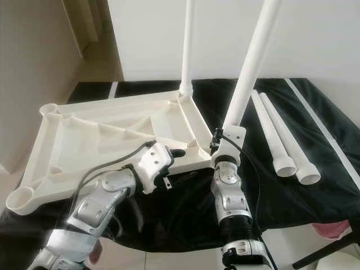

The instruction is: Building children table

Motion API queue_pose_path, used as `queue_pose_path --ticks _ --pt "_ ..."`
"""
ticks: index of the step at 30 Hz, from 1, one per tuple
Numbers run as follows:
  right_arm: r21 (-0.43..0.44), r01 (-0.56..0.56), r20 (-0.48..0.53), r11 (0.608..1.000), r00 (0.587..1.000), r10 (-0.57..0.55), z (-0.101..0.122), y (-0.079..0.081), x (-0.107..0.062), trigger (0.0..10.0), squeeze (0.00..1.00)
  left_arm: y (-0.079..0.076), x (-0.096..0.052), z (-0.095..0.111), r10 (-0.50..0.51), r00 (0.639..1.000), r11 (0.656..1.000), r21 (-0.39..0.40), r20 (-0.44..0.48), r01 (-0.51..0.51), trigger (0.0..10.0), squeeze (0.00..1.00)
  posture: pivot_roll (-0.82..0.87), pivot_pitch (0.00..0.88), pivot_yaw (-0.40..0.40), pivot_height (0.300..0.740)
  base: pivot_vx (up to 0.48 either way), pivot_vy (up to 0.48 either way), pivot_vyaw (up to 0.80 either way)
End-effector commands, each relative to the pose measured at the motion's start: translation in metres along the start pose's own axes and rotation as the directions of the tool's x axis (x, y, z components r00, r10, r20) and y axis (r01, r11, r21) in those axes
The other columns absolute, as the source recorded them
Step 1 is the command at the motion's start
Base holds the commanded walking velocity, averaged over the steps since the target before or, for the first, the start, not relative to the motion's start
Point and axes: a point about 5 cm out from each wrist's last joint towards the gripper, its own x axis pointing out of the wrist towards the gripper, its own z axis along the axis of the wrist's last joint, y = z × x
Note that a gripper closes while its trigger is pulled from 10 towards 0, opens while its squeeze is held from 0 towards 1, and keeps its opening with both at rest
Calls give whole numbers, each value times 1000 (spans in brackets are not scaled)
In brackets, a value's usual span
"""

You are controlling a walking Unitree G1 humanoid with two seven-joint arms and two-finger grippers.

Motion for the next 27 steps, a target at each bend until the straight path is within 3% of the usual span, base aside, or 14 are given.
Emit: queue_pose_path --ticks 1,9,10,17,27 --pt "9 61 -150 998 987 -59 -30 -10 -7 10000 0 0 -1 -1 9 1000 1000 -13 -6 -9 10000 0 -35 0 3 740 0 0 0" --pt "18 55 -115 998 992 -53 -24 -2 -11 10000 43 -3 0 -1 4 1000 1000 -15 -4 -4 10000 0 -34 0 3 740 0 0 0" --pt "23 46 -103 999 994 -43 -23 -2 -12 10000 1000 -4 0 -1 3 1000 1000 -16 -3 -3 10000 0 -35 0 4 740 0 0 0" --pt "91 -48 -33 995 998 51 -13 -3 -18 10000 1000 -4 0 -2 -3 1000 1000 -15 -6 3 10000 0 -40 0 4 740 0 0 0" --pt "64 -163 43 984 986 161 -8 -39 -21 10000 1000 -6 -1 -3 -2 1000 1000 -20 -7 2 10000 0 -41 0 2 740 0 0 0"
